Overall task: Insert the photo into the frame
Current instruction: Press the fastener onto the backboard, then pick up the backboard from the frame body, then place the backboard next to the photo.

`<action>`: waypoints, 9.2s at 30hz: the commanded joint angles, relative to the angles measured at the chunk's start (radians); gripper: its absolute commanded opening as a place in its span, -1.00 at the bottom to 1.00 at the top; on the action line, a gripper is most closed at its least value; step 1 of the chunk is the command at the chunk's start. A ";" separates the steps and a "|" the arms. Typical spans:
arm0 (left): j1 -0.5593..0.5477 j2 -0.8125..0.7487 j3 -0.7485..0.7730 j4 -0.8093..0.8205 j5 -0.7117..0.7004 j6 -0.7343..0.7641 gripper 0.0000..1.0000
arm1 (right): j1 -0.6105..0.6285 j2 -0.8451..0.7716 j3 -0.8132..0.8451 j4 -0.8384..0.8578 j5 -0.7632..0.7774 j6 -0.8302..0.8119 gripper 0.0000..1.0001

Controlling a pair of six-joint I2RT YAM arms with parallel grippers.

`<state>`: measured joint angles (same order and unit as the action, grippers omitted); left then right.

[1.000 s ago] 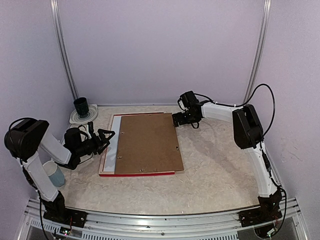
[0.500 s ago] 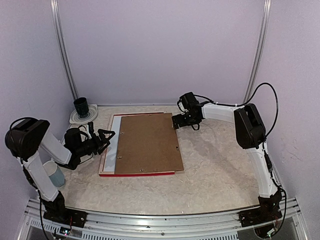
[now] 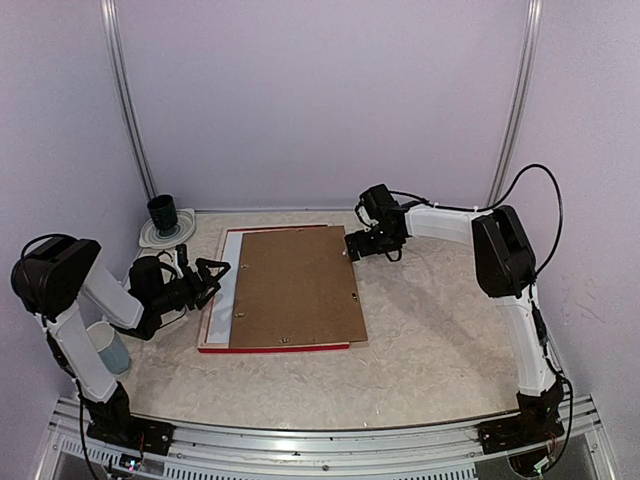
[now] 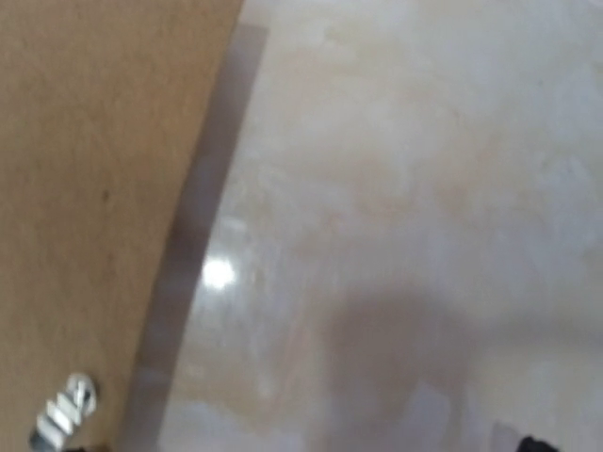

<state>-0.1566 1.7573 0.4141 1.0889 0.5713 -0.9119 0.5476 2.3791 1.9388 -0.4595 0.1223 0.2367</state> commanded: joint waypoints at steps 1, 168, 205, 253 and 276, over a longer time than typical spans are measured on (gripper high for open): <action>0.009 -0.005 -0.012 0.014 -0.001 0.017 0.98 | -0.010 -0.119 -0.066 -0.031 -0.060 0.032 0.98; 0.008 0.081 0.048 -0.135 -0.067 0.105 0.48 | -0.041 0.027 -0.399 0.671 -0.902 0.659 -1.00; -0.193 0.040 0.007 -0.068 -0.174 0.006 0.56 | -0.103 -0.215 -0.723 0.698 -0.901 0.713 -1.00; -0.311 0.050 -0.068 -0.037 -0.372 -0.094 0.43 | -0.088 -0.309 -0.841 0.801 -0.831 0.834 -1.00; -0.300 0.055 -0.071 -0.032 -0.350 -0.085 0.44 | -0.081 -0.284 -0.656 0.474 -0.745 0.587 -0.46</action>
<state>-0.4461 1.8000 0.3450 1.0767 0.1761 -0.9920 0.4515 2.0941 1.2579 0.0925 -0.6857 0.8841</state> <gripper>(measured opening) 0.717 0.222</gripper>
